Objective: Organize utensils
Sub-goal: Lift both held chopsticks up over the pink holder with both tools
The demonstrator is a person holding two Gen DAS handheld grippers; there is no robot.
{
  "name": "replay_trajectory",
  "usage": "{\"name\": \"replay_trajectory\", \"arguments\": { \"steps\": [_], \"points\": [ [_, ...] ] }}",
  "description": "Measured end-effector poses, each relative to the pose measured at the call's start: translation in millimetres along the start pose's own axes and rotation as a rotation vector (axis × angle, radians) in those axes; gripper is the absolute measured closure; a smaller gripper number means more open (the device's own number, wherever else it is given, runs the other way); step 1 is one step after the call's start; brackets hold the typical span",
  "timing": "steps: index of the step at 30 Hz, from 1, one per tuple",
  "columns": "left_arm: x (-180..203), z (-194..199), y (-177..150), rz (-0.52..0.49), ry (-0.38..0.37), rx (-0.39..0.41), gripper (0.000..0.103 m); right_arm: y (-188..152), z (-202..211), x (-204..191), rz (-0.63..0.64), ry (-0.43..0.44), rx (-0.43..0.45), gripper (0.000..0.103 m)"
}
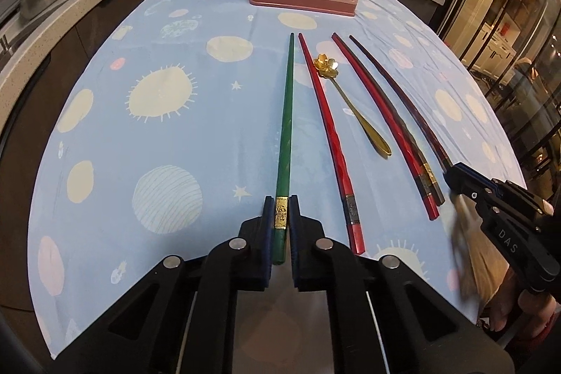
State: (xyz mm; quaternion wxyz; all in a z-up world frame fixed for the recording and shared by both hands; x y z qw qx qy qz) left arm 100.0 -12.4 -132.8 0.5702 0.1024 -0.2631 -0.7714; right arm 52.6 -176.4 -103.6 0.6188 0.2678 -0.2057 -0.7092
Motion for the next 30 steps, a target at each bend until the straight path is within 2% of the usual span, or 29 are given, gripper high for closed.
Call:
{"name": "replay_trajectory", "arguments": {
  "steps": [5, 14, 21, 30],
  "points": [
    [-0.3, 14.4, 1.4, 0.014, -0.018, 0.020, 0.096, 4.9, 19.1, 9.6, -0.021, -0.001, 0.033, 0.096],
    [3.4, 64.9, 25.5, 0.010, -0.054, 0.143, 0.096, 34.0, 69.4, 18.3, -0.045, 0.016, 0.159, 0.096],
    [3.5, 98.4, 57.6, 0.007, -0.065, 0.249, 0.096, 71.0, 107.6, 27.9, -0.071, 0.042, 0.278, 0.096],
    [3.2, 116.8, 105.0, -0.005, -0.051, 0.339, 0.096, 132.6, 135.7, 39.7, -0.090, 0.054, 0.400, 0.096]
  ]
}}
Point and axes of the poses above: each gripper's, at about its wrist camera, not at the fingertips, and z roughly against the way its jaws point, x to its right, y to its top, the point moved 4 cm from there along -z, roughly the way its jaws point, and after that the axes turned 1 degree about z, right-handed, at the moved point
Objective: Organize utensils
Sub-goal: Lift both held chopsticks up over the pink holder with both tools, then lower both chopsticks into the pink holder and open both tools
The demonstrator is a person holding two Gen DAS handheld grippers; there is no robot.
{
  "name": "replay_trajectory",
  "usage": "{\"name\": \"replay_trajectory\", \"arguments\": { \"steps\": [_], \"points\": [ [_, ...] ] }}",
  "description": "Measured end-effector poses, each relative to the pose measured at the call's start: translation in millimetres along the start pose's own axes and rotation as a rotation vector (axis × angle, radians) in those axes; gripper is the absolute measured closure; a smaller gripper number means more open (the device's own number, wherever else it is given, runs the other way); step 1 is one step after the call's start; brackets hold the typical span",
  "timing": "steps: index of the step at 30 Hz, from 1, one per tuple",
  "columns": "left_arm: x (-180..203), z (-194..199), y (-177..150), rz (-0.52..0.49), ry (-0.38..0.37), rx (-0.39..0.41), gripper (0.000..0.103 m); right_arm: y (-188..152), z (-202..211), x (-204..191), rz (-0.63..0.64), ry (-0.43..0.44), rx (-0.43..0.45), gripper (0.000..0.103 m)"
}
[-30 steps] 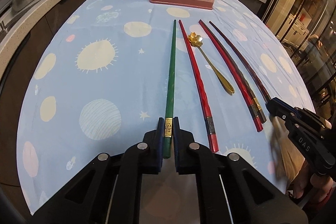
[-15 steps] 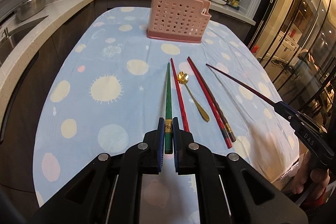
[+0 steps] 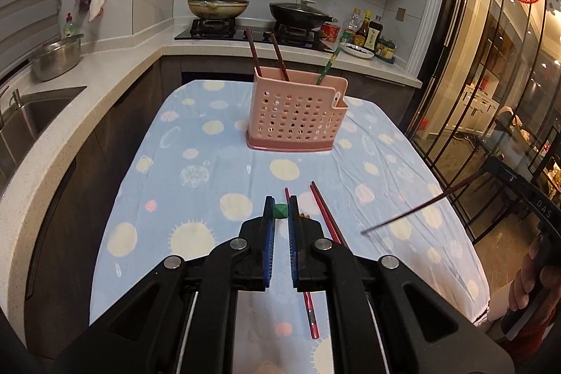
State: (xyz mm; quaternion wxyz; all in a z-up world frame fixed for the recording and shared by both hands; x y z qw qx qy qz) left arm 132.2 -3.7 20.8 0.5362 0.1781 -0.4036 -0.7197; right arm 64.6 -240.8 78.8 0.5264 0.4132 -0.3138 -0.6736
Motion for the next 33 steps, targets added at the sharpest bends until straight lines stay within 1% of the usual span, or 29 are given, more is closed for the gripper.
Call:
{"name": "replay_trajectory", "arguments": {
  "steps": [9, 18, 25, 29, 33],
  "points": [
    [-0.3, 0.0, 57.7, -0.018, 0.012, 0.081, 0.096, 54.0, -13.3, -5.8, 0.019, 0.018, 0.079, 0.096],
    [7.8, 8.5, 138.7, -0.043, 0.008, 0.215, 0.096, 117.3, -41.2, -15.6, 0.016, 0.036, 0.152, 0.096],
    [14.4, 12.4, 211.2, -0.053, -0.009, 0.313, 0.096, 175.1, -71.4, -23.9, 0.018, 0.022, 0.196, 0.096],
    [16.6, 5.0, 246.1, -0.052, -0.003, 0.346, 0.096, 201.0, -91.7, -28.0, 0.020, 0.011, 0.211, 0.096],
    [17.5, -11.4, 270.9, -0.056, 0.004, 0.349, 0.096, 216.2, -118.3, -31.6, 0.027, -0.007, 0.204, 0.096]
  ]
}}
Point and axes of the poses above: each gripper's, at about its wrist camera, not at the fingertips, and z roughly against the way its jaws point, x to its right, y to its top, the point moved 4 cm from there along -z, roughly the way its jaws point, and after that the axes turned 1 degree about z, right-handed, at the moved point
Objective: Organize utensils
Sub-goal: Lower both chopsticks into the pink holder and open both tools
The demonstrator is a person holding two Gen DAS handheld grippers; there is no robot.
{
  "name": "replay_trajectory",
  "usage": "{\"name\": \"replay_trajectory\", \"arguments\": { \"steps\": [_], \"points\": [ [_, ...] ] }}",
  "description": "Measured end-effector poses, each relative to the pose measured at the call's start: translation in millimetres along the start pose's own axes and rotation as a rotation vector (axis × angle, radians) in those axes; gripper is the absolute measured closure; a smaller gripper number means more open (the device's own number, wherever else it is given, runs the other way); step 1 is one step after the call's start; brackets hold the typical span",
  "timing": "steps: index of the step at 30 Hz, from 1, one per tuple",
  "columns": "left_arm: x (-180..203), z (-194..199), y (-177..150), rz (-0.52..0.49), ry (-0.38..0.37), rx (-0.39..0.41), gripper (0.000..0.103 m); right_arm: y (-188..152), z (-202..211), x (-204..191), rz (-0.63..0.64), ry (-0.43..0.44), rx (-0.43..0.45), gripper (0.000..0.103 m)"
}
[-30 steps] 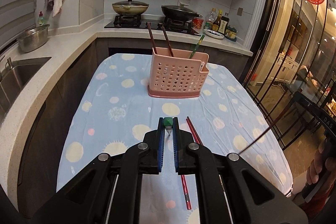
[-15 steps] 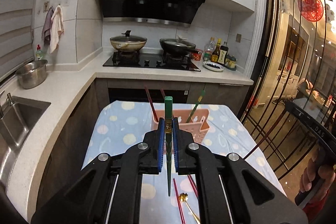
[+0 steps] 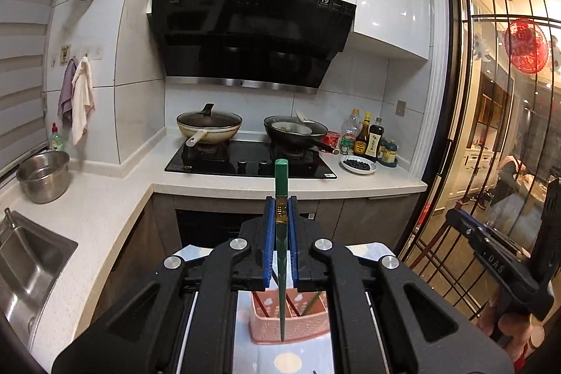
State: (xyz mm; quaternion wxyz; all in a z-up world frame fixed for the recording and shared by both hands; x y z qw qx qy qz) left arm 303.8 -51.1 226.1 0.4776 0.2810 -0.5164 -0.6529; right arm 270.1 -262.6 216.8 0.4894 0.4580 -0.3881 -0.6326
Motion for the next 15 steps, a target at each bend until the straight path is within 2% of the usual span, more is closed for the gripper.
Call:
{"name": "replay_trajectory", "arguments": {
  "steps": [4, 15],
  "points": [
    [-4.0, -30.6, -1.5, 0.005, 0.007, -0.038, 0.096, -1.7, -30.6, -0.5, 0.007, -0.020, -0.023, 0.096],
    [-24.2, -97.4, -40.6, 0.029, 0.029, -0.170, 0.096, -37.8, -91.3, 5.7, 0.020, -0.035, -0.135, 0.096]
  ]
}}
Point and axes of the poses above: each gripper's, at about its wrist camera, not at the fingertips, and z roughly against the way its jaws point, x to its right, y to its top, the point moved 4 cm from there along -z, roughly the way its jaws point, and after that the axes turned 1 degree about z, right-handed, at the moved point
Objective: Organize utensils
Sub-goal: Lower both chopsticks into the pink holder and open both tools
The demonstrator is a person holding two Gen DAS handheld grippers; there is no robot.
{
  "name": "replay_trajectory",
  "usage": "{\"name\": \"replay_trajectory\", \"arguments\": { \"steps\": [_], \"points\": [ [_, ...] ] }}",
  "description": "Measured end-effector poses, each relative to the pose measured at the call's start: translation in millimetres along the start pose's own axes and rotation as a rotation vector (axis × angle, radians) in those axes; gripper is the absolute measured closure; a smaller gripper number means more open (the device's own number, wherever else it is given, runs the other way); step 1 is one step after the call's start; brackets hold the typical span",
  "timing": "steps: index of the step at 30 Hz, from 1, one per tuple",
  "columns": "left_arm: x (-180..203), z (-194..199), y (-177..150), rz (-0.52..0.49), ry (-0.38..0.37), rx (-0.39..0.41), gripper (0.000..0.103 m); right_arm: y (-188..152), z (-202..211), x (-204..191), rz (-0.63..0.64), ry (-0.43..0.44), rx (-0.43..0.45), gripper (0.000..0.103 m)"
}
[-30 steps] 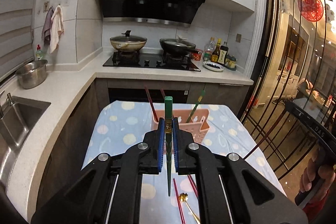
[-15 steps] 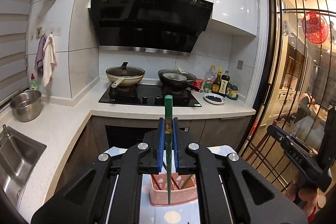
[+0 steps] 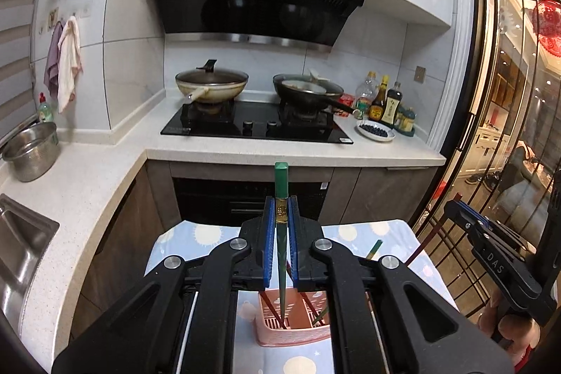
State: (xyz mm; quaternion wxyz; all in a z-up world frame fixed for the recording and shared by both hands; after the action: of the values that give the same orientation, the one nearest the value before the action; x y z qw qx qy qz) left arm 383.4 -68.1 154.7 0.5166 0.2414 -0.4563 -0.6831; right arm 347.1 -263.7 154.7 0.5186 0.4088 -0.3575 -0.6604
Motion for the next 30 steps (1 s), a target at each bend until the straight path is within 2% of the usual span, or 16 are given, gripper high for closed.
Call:
{"name": "replay_trajectory", "arguments": {
  "steps": [7, 9, 10, 11, 13, 14, 22, 25, 30],
  "points": [
    [-3.6, -14.9, -10.9, 0.010, 0.004, -0.036, 0.096, -9.5, -18.8, -5.7, 0.017, 0.000, -0.039, 0.096],
    [-5.4, -15.9, -12.7, 0.020, 0.020, -0.034, 0.092, -11.2, -19.6, -7.9, 0.030, -0.002, -0.042, 0.095],
    [-6.6, -15.4, -13.8, 0.023, 0.033, -0.032, 0.080, -11.4, -17.5, -8.5, 0.037, -0.017, -0.031, 0.088],
    [-6.4, -15.5, -13.6, 0.023, 0.044, -0.028, 0.063, -12.4, -15.0, -8.6, 0.044, -0.030, -0.022, 0.076],
    [-7.3, -10.9, -15.2, 0.020, 0.069, -0.006, 0.050, -12.1, -8.9, -9.0, 0.048, -0.037, 0.000, 0.068],
    [-7.5, -9.3, -15.6, 0.018, 0.074, -0.004, 0.047, -12.0, -6.7, -9.0, 0.051, -0.037, 0.002, 0.068],
    [-12.9, 6.5, -20.8, 0.033, 0.081, -0.004, 0.044, -17.3, 16.0, -3.8, 0.039, -0.025, -0.002, 0.068],
    [-13.6, 16.5, -25.3, 0.027, 0.087, 0.006, 0.036, -24.8, 28.9, -2.3, 0.033, -0.018, -0.009, 0.068],
    [-8.8, 38.3, -39.0, 0.017, 0.085, 0.010, 0.035, -45.0, 55.1, -2.9, 0.038, -0.009, -0.026, 0.067]
  ]
}}
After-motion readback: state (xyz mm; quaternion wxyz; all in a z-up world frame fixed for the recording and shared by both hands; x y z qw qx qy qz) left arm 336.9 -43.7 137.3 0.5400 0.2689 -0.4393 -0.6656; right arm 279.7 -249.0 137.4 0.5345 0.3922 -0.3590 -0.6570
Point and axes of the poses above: each gripper's, at about its wrist camera, not at the fingertips, and z roughly against the way its jaws point, x to its right, y to its top, the point moved 4 cm from there along -z, roughly the way its jaws point, and after that the axes turned 1 degree about z, right-handed, at the moved point
